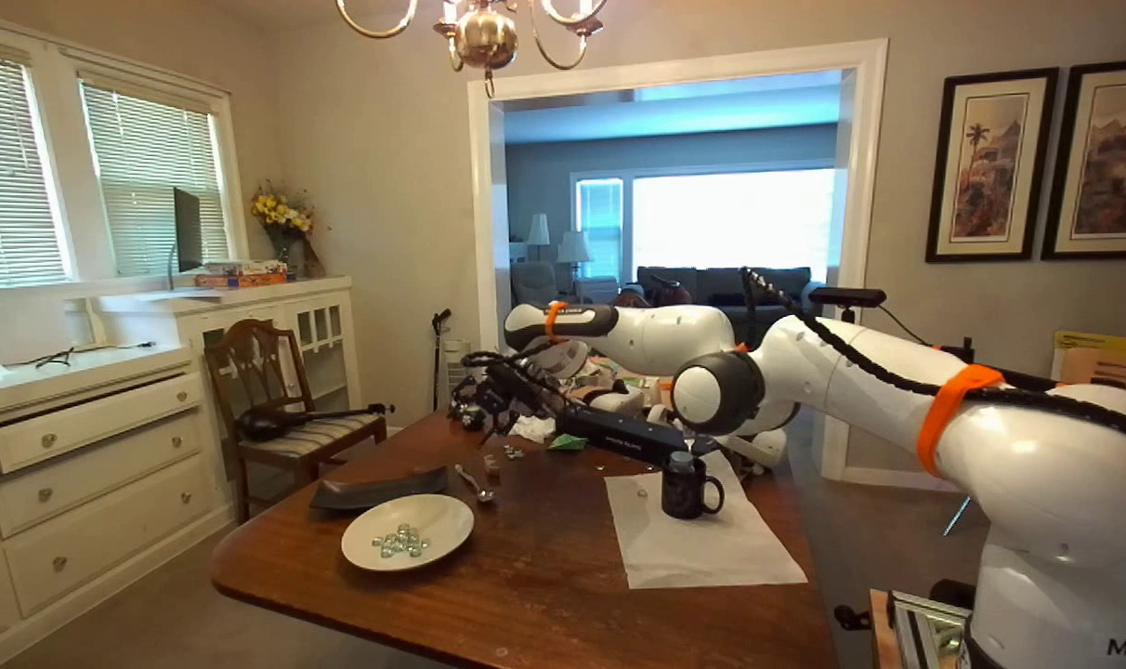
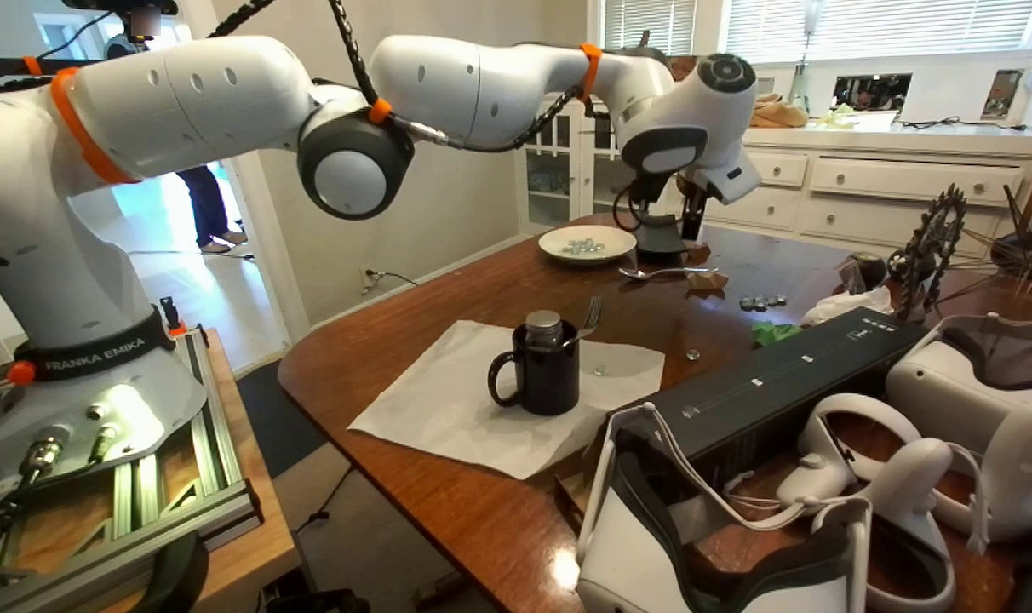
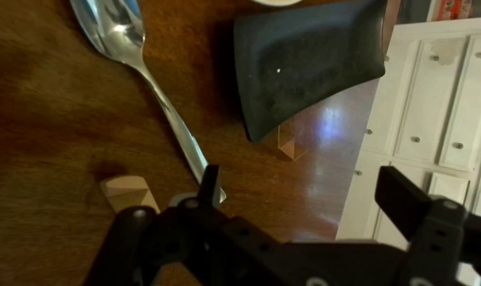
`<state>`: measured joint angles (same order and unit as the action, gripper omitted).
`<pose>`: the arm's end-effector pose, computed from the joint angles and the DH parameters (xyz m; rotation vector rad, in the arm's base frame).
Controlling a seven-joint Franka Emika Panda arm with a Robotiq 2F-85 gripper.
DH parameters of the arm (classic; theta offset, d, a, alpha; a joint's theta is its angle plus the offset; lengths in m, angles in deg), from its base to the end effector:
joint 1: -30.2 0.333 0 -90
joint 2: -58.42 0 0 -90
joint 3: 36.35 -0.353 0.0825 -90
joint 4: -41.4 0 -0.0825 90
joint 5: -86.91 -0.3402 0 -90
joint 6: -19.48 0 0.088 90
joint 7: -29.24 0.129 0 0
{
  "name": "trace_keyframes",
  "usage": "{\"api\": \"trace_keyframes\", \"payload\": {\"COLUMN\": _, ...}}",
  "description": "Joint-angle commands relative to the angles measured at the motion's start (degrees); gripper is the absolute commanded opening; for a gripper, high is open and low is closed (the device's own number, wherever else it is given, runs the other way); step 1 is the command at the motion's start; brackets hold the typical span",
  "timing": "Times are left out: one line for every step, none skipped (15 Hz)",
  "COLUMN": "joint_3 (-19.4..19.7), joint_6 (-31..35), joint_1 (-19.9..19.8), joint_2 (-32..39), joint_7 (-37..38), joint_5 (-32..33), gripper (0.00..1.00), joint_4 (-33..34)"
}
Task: Pick up the black plate and pour it's contents in the bowl
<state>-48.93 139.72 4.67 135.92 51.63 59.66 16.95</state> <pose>0.7910 -0.2816 0.2642 -2.1549 1.1820 -0.3891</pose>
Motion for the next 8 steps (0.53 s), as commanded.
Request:
{"api": "trace_keyframes", "payload": {"joint_3": 2.0, "joint_6": -13.1, "joint_1": 0.4, "joint_2": -7.2, "joint_7": 6.7, "joint_5": 2.7, "gripper": 1.00, "joint_4": -3.5}}
{"api": "trace_keyframes", "payload": {"joint_3": 2.1, "joint_6": -17.0, "joint_1": 0.6, "joint_2": -8.4, "joint_7": 7.6, "joint_5": 2.8, "gripper": 1.00, "joint_4": -3.7}}
{"api": "trace_keyframes", "payload": {"joint_3": 2.0, "joint_6": -20.9, "joint_1": 0.7, "joint_2": -9.5, "joint_7": 8.1, "joint_5": 2.7, "gripper": 1.00, "joint_4": -3.9}}
{"api": "trace_keyframes", "payload": {"joint_3": 2.8, "joint_6": -24.0, "joint_1": 1.1, "joint_2": -10.6, "joint_7": 9.6, "joint_5": 3.3, "gripper": 1.00, "joint_4": -4.1}}
{"api": "trace_keyframes", "payload": {"joint_3": 1.7, "joint_6": -19.3, "joint_1": 0.6, "joint_2": -8.3, "joint_7": 6.8, "joint_5": 1.5, "gripper": 1.00, "joint_4": -2.1}}
{"api": "trace_keyframes", "payload": {"joint_3": 1.8, "joint_6": -20.2, "joint_1": 0.8, "joint_2": -9.1, "joint_7": 7.2, "joint_5": 1.5, "gripper": 1.00, "joint_4": -2.3}}
{"api": "trace_keyframes", "payload": {"joint_3": 1.8, "joint_6": -20.0, "joint_1": 0.8, "joint_2": -9.3, "joint_7": 7.2, "joint_5": 1.5, "gripper": 1.00, "joint_4": -2.3}}
{"api": "trace_keyframes", "payload": {"joint_3": 1.8, "joint_6": -19.9, "joint_1": 0.7, "joint_2": -9.3, "joint_7": 7.2, "joint_5": 1.5, "gripper": 1.00, "joint_4": -2.4}}
